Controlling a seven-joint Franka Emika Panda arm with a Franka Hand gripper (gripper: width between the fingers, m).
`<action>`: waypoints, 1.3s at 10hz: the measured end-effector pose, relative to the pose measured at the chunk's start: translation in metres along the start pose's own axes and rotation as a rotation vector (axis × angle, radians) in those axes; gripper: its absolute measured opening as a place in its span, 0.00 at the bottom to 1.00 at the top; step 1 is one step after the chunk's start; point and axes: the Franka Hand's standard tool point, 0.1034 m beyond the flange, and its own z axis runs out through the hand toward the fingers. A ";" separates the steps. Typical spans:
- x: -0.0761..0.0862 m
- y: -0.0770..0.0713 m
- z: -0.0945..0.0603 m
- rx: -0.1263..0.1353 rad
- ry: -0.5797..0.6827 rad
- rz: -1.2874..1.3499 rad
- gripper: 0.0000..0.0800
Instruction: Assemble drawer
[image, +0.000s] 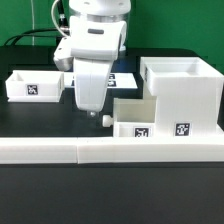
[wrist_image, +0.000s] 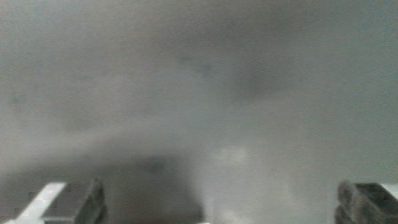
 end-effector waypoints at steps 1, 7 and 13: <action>0.000 0.000 0.002 0.003 0.000 0.000 0.81; 0.007 0.021 -0.018 0.012 -0.004 0.008 0.81; 0.006 0.025 -0.010 0.055 -0.005 -0.003 0.81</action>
Offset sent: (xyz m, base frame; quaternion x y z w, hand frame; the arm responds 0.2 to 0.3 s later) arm 0.0000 0.0000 0.0000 0.0000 0.0000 0.0000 1.0000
